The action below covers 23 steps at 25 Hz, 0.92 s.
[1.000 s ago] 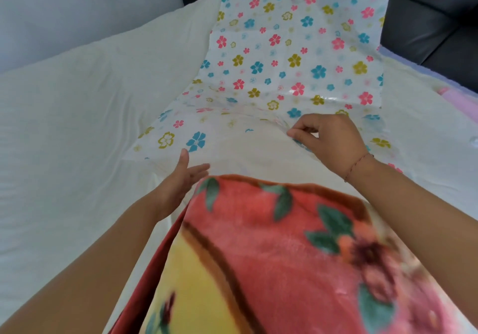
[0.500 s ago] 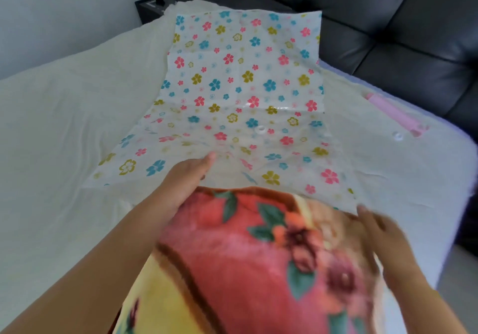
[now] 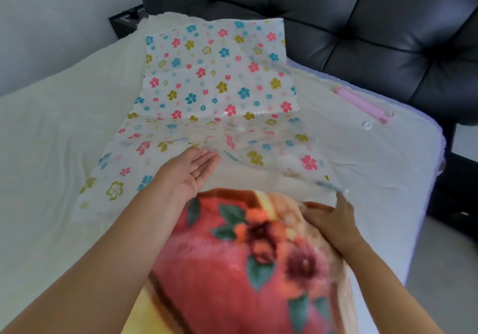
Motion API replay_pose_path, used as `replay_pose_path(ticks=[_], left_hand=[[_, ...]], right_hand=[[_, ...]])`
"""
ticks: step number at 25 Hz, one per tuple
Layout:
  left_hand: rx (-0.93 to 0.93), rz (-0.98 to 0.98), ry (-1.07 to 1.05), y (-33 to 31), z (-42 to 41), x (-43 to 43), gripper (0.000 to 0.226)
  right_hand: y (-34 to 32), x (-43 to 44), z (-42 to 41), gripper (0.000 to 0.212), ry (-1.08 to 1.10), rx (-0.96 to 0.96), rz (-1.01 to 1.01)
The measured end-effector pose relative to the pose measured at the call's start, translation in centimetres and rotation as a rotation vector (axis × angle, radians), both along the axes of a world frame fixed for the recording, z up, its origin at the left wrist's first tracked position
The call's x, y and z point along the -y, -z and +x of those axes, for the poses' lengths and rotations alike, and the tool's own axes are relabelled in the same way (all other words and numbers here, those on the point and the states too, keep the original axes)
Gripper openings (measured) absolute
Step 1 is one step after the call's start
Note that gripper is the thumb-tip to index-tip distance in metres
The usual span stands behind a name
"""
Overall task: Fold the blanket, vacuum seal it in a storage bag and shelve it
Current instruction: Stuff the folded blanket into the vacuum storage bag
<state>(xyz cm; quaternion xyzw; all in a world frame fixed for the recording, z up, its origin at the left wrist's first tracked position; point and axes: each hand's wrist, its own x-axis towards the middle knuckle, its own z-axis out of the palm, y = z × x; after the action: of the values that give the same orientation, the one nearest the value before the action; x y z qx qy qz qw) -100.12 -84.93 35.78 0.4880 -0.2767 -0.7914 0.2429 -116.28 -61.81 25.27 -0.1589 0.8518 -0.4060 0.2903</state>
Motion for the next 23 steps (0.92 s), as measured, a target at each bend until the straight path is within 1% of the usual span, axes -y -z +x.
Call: replay_pose_path(ticks=[1,2,3,4,5,6,7,8,9,10,11,12,13,14,16,18,19,21,23], left_hand=[[-0.013,-0.020,0.005,-0.9,0.2,-1.1,0.016],[-0.019,-0.037,0.011,-1.6,0.6,-2.2,0.016],[-0.016,-0.047,0.015,-2.2,1.0,-3.4,0.016],[-0.006,-0.043,0.019,-2.6,1.5,-4.6,0.016],[0.008,-0.031,0.024,-2.8,2.2,-5.8,0.016],[0.018,-0.010,0.030,-2.6,2.9,-7.0,0.016],[0.027,0.017,0.038,-2.4,3.8,-8.1,0.016],[0.033,0.044,0.049,-2.1,4.6,-9.1,0.016],[0.028,0.067,0.056,-1.7,5.3,-9.9,0.016],[0.014,0.083,0.055,-1.4,5.9,-10.6,0.016],[-0.003,0.092,0.048,-1.3,6.3,-11.1,0.016],[-0.017,0.096,0.036,-1.3,6.4,-11.4,0.016],[-0.031,0.100,0.029,-1.5,6.4,-11.6,0.017],[-0.045,0.105,0.027,-1.7,6.4,-12.0,0.016],[-0.068,0.113,0.041,-1.8,6.1,-12.6,0.016],[-0.066,0.124,0.044,-1.6,5.8,-12.8,0.015],[-0.060,0.130,0.011,-1.6,5.6,-12.6,0.015],[-0.065,0.157,-0.152,-1.5,5.8,-10.9,0.011],[-0.047,0.170,-0.334,-1.5,6.5,-8.4,0.008]], right_hand=[[-0.2,1.2,-0.1,0.101,0.020,-0.191,0.116],[-0.8,2.3,0.0,0.113,0.058,-0.360,0.150],[-1.3,2.9,-0.1,0.112,0.084,-0.541,0.126],[-1.7,3.2,0.0,0.100,0.091,-0.709,0.053],[-2.8,3.2,0.1,0.077,0.082,-0.861,-0.045],[-2.6,2.5,-0.3,0.049,0.034,-0.964,-0.146],[-2.9,1.6,-0.7,0.030,-0.042,-1.032,-0.209],[-2.7,0.5,-1.1,0.027,-0.109,-1.037,-0.240],[-2.7,-0.4,-1.0,0.026,-0.162,-1.003,-0.243],[-2.9,-0.9,-0.5,0.025,-0.225,-0.927,-0.252],[-3.1,-0.8,0.1,0.034,-0.325,-0.834,-0.265],[-3.2,-0.4,0.9,0.048,-0.447,-0.803,-0.233],[-2.9,0.2,1.4,0.056,-0.537,-0.846,-0.181],[-2.6,1.1,1.5,0.054,-0.555,-0.909,-0.152],[-2.5,2.8,0.6,0.031,-0.472,-0.980,-0.134],[-2.6,3.5,-0.8,0.016,-0.367,-1.052,-0.112],[-2.4,3.1,-1.5,0.013,-0.334,-1.076,-0.095],[-1.7,0.6,-2.0,0.010,-0.258,-1.082,-0.055],[-0.4,-3.9,-1.7,0.017,-0.195,-1.057,-0.008]])
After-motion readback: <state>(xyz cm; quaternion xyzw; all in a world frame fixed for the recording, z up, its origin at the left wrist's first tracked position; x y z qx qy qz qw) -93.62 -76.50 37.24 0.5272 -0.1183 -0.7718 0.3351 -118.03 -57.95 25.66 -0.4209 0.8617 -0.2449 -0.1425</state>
